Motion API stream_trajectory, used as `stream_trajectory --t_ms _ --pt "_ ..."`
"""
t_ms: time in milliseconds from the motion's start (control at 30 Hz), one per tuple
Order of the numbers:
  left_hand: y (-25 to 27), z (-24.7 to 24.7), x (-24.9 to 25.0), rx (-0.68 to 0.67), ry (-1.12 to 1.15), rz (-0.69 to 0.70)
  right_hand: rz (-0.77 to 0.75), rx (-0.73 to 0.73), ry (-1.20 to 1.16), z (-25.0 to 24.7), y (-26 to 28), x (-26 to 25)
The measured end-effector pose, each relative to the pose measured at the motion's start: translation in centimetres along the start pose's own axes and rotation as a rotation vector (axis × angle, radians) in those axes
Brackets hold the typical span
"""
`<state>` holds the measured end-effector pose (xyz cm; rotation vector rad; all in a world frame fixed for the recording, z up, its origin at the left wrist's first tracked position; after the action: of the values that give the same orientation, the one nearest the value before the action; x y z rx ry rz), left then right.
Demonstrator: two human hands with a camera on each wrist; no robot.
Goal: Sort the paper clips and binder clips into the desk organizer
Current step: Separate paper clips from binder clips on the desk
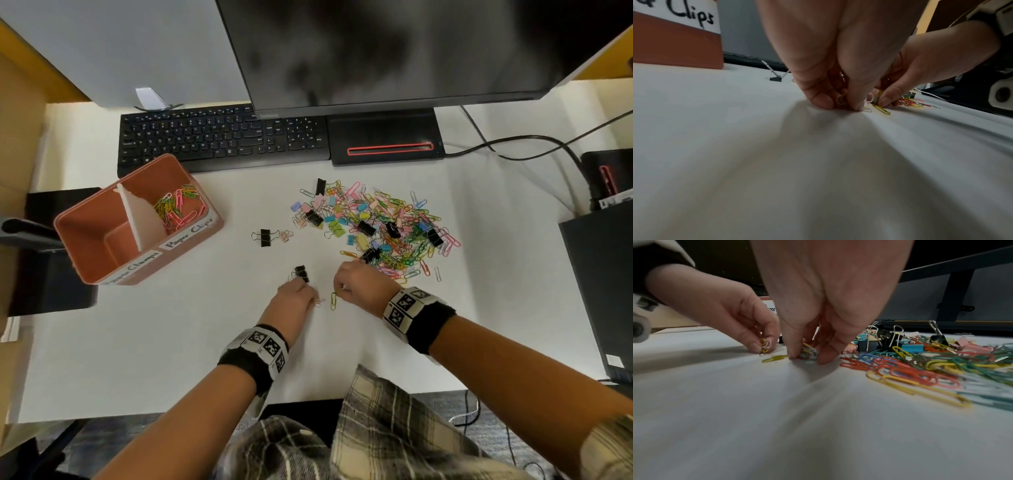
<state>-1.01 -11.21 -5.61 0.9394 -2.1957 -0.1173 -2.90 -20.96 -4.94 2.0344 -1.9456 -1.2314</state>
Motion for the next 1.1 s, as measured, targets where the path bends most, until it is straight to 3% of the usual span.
stream_trajectory --t_ms 133,233,400,600,833,933,1033,1100 --pt "-0.8 0.4 -0.4 -0.061 -0.094 -0.037 0.000 0.001 -0.058 -0.3 0.4 0.2" --pt "-0.8 0.0 -1.0 -0.061 -0.116 -0.037 -0.101 0.010 -0.058 -0.5 0.7 -1.0" --pt "-0.2 -1.2 -2.0 -0.017 -0.078 -0.074 -0.277 -0.212 0.118 2.6 0.8 -3.3" --pt "0.0 -1.4 -1.8 0.024 -0.113 -0.073 -0.287 -0.090 0.225 2.4 0.0 -2.3" --pt "0.0 -1.9 -2.2 0.023 0.022 -0.136 -0.165 -0.112 0.219 2.9 -0.1 -1.4" --pt "0.6 -4.1 -2.5 0.059 0.127 -0.167 -0.157 -0.129 0.211 3.5 -0.4 -1.1" --pt "1.7 -9.5 -3.4 0.188 0.160 -0.185 -0.141 -0.195 0.195 2.3 -1.0 -1.7" --pt "2.6 -14.4 -4.6 0.311 0.153 -0.206 -0.140 -0.150 0.127 -0.8 -2.1 -3.7"
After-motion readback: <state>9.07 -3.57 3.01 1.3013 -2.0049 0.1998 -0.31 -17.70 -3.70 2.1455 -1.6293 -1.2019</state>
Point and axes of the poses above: each hand's wrist, its own y-axis away from the middle knuckle, its own z-axis out of the palm, x = y × z, the point moved 10 cm from there along -y, towards the middle knuckle, and after that the axes turned 4 degrees about -x, right-handed, at the moved point
